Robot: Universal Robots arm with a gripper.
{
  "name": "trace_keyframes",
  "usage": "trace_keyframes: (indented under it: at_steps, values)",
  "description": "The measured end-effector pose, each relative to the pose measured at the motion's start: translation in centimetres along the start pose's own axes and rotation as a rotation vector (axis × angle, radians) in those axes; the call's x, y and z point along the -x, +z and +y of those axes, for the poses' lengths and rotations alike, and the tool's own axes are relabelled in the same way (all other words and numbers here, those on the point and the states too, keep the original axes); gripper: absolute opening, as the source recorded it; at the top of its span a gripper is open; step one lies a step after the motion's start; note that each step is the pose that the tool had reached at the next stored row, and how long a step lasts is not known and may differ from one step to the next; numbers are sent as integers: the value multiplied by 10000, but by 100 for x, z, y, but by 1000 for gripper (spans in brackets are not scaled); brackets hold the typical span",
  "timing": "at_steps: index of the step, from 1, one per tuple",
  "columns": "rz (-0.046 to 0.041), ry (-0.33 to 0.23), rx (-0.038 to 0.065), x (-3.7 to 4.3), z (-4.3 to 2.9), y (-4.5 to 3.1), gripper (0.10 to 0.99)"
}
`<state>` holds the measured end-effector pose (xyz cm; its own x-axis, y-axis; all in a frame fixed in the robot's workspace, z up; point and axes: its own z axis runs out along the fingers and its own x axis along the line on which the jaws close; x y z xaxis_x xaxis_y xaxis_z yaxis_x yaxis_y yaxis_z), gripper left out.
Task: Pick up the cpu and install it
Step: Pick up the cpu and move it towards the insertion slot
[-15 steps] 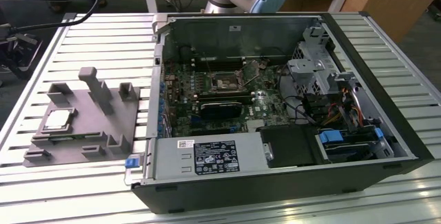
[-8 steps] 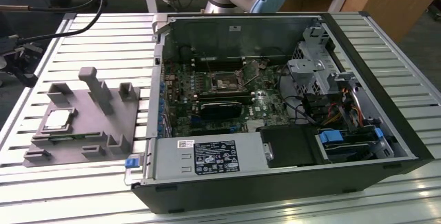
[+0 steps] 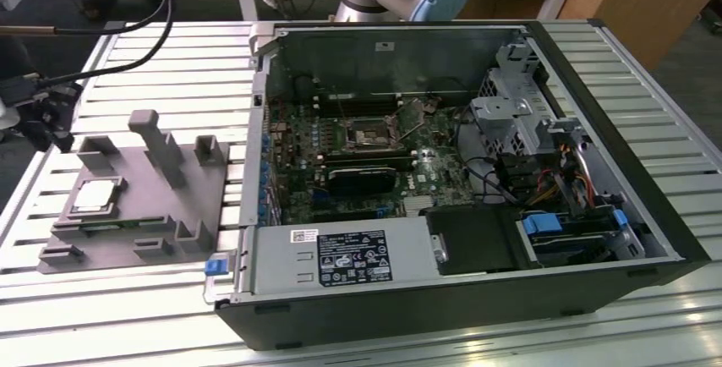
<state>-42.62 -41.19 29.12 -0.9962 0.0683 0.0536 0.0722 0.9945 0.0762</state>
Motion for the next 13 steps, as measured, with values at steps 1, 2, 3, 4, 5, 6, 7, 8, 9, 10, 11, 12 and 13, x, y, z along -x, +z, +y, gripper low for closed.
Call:
trace_keyframes:
  at_steps: [1,2,3,4,5,6,7,8,9,10,11,12,13]
  values:
    - [7,-29,-3,1,-4,16,349]
    - [15,-57,-5,2,-10,34,408]
    - [21,-82,-7,2,-15,53,408]
    - [27,-103,-7,2,-22,70,467]
    - [43,-128,-10,3,-30,86,467]
    - [66,-160,-14,5,-39,98,525]
    - [85,-198,-17,6,-45,109,580]
    - [98,-239,-20,6,-50,120,580]
    - [108,-289,-23,7,-56,130,639]
    - [113,-334,-27,8,-64,142,698]
    - [116,-364,-29,9,-75,156,698]
    - [115,-387,-28,11,-80,173,761]
    - [115,-399,-29,11,-84,191,761]
